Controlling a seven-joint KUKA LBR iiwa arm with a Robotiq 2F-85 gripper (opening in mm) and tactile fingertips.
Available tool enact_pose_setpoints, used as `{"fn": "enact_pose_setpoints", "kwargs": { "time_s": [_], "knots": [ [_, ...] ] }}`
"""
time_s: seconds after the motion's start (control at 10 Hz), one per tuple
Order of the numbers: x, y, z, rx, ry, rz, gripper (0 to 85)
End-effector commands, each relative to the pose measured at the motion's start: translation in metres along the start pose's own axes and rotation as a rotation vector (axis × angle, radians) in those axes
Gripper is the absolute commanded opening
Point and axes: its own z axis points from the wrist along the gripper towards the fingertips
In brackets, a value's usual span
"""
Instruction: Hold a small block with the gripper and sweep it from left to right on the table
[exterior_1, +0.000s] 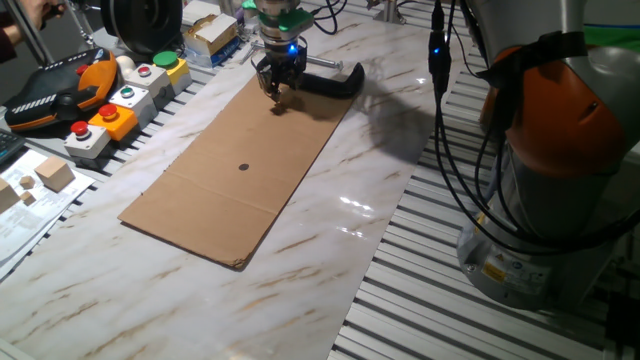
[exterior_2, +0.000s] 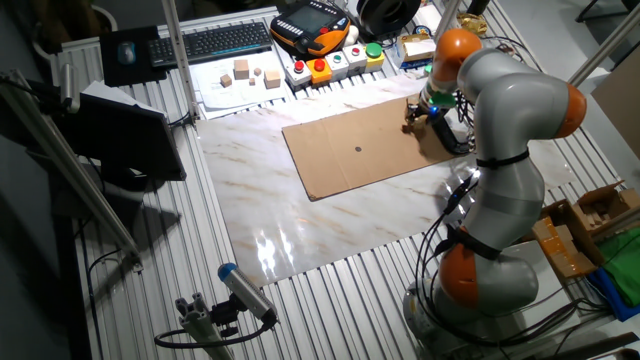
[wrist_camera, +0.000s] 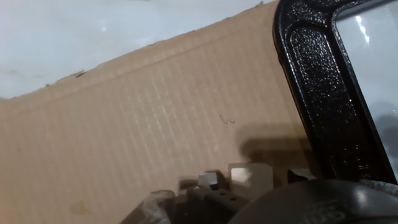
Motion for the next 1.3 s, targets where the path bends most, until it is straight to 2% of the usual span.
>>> {"fn": "enact_pose_setpoints", "kwargs": {
  "time_s": [0.0,0.5,0.6,0.9,1.0,1.2],
  "knots": [
    [0.0000,0.0002,0.0001,0.002,-0.001,0.003,57.3],
    [0.0001,-0.0001,-0.0005,0.010,0.006,-0.007,44.7],
    [0.0001,-0.0001,-0.0003,0.010,0.008,-0.013,38.0],
    [0.0003,-0.0004,0.0001,0.006,0.011,-0.025,7.3],
    [0.0003,-0.0004,0.0001,0.006,0.011,-0.027,0.7],
    [0.0003,-0.0004,0.0001,0.033,0.000,-0.019,0.7]
  ]
}}
